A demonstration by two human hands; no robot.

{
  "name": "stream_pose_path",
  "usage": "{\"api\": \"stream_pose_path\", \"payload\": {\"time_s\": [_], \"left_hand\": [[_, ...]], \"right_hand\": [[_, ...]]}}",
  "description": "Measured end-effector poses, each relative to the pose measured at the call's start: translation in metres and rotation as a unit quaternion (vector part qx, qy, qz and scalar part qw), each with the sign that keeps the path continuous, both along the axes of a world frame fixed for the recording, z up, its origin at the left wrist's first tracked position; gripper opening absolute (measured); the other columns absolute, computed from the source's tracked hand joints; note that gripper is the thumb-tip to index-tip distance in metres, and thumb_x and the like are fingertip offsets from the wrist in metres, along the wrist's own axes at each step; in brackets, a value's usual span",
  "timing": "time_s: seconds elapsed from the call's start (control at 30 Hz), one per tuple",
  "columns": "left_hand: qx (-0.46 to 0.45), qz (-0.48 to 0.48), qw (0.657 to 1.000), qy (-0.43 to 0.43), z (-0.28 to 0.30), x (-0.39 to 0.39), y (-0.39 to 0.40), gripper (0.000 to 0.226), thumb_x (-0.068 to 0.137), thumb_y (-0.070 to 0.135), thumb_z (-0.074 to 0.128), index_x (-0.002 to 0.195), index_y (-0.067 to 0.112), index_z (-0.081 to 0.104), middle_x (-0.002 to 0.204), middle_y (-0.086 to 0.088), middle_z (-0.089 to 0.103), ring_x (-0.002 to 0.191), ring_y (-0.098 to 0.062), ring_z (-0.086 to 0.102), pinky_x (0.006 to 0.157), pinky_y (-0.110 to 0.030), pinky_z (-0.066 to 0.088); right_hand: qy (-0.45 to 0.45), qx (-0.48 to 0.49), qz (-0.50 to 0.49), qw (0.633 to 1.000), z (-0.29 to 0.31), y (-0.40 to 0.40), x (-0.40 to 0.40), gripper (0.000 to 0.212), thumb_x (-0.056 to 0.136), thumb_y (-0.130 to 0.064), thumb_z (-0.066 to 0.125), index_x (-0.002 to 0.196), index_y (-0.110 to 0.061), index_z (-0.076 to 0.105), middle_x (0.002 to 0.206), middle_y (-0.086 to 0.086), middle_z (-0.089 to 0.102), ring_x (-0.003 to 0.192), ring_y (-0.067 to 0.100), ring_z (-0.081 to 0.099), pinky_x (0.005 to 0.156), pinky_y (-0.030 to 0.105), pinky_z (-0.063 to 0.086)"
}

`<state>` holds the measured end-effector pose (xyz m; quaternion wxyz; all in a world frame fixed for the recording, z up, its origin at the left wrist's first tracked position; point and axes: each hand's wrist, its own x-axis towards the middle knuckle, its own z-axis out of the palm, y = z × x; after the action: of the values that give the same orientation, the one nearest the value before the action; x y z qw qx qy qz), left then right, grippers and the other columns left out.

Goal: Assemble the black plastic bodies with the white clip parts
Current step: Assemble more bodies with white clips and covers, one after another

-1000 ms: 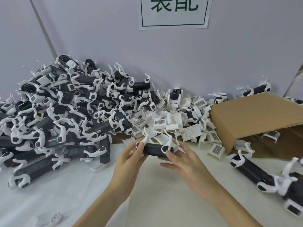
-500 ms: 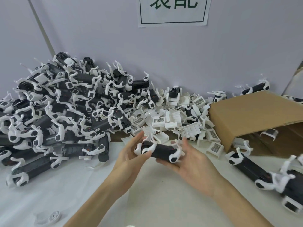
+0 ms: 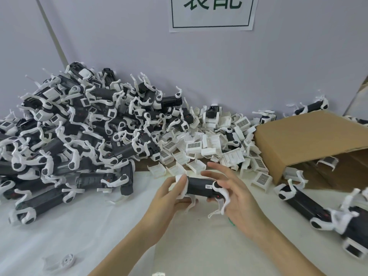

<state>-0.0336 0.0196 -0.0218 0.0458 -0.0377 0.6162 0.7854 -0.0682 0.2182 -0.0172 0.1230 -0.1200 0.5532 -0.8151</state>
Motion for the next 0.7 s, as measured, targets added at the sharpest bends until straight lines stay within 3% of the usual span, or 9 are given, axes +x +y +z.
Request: {"api": "stream_pose_path", "payload": {"time_s": [0.1, 0.2, 0.3, 0.37, 0.47, 0.53, 0.7], "left_hand": [[-0.014, 0.036, 0.999, 0.038, 0.002, 0.002, 0.000, 0.050, 0.098, 0.044, 0.066, 0.130, 0.005, 0.063, 0.115, -0.016, 0.078, 0.096, -0.033, 0.075, 0.111, -0.053, 0.051], [-0.024, 0.075, 0.994, 0.075, 0.005, 0.000, -0.005, 0.045, 0.097, 0.041, 0.073, 0.129, 0.011, 0.064, 0.113, -0.017, 0.076, 0.099, -0.032, 0.071, 0.111, -0.052, 0.047], [-0.060, 0.095, 0.987, 0.112, 0.006, 0.001, -0.006, 0.044, 0.092, 0.044, 0.079, 0.128, 0.024, 0.066, 0.114, -0.009, 0.076, 0.101, -0.025, 0.070, 0.092, -0.025, 0.055], [-0.120, 0.115, 0.974, 0.152, 0.008, 0.005, -0.003, 0.043, 0.089, 0.046, 0.083, 0.127, 0.033, 0.067, 0.113, 0.001, 0.075, 0.097, -0.015, 0.070, 0.082, -0.018, 0.054], [-0.215, 0.129, 0.937, 0.241, 0.005, 0.010, 0.007, 0.040, 0.091, 0.049, 0.078, 0.128, 0.042, 0.066, 0.121, 0.011, 0.066, 0.104, -0.016, 0.065, 0.092, -0.023, 0.052], [-0.242, 0.136, 0.923, 0.265, 0.005, 0.015, 0.013, 0.042, 0.091, 0.056, 0.069, 0.132, 0.043, 0.066, 0.120, 0.011, 0.059, 0.106, -0.019, 0.061, 0.092, -0.017, 0.048], [-0.222, 0.116, 0.931, 0.265, 0.009, 0.023, 0.026, 0.033, 0.099, 0.056, 0.055, 0.127, 0.049, 0.070, 0.114, 0.009, 0.057, 0.105, -0.012, 0.061, 0.095, -0.013, 0.042]], "right_hand": [[0.027, 0.068, -0.049, 0.996, 0.002, -0.003, 0.001, 0.041, 0.091, -0.029, 0.061, 0.130, -0.028, 0.069, 0.134, 0.008, 0.066, 0.121, 0.020, 0.067, 0.081, 0.034, 0.056], [0.016, 0.093, -0.053, 0.994, 0.002, -0.005, 0.001, 0.039, 0.096, -0.033, 0.065, 0.131, -0.016, 0.066, 0.128, 0.019, 0.069, 0.112, 0.036, 0.072, 0.095, 0.054, 0.058], [-0.007, 0.083, -0.048, 0.995, -0.004, -0.010, 0.001, 0.037, 0.102, -0.025, 0.054, 0.137, -0.014, 0.062, 0.132, 0.015, 0.069, 0.117, 0.034, 0.070, 0.107, 0.055, 0.052], [-0.045, 0.051, -0.067, 0.995, -0.010, -0.015, 0.002, 0.032, 0.110, -0.013, 0.046, 0.137, -0.016, 0.063, 0.133, 0.012, 0.070, 0.119, 0.030, 0.070, 0.110, 0.050, 0.051], [-0.097, 0.014, -0.081, 0.992, -0.017, -0.021, 0.003, 0.037, 0.112, -0.006, 0.038, 0.133, -0.014, 0.067, 0.128, 0.009, 0.073, 0.119, 0.029, 0.070, 0.111, 0.050, 0.050], [-0.113, 0.002, -0.078, 0.990, -0.019, -0.021, 0.004, 0.037, 0.112, -0.006, 0.036, 0.132, -0.012, 0.068, 0.127, 0.011, 0.074, 0.119, 0.032, 0.070, 0.111, 0.052, 0.050], [-0.115, 0.006, -0.079, 0.990, -0.021, -0.021, 0.003, 0.037, 0.112, -0.004, 0.034, 0.133, -0.006, 0.065, 0.126, 0.020, 0.072, 0.118, 0.039, 0.069, 0.114, 0.061, 0.043]]}}
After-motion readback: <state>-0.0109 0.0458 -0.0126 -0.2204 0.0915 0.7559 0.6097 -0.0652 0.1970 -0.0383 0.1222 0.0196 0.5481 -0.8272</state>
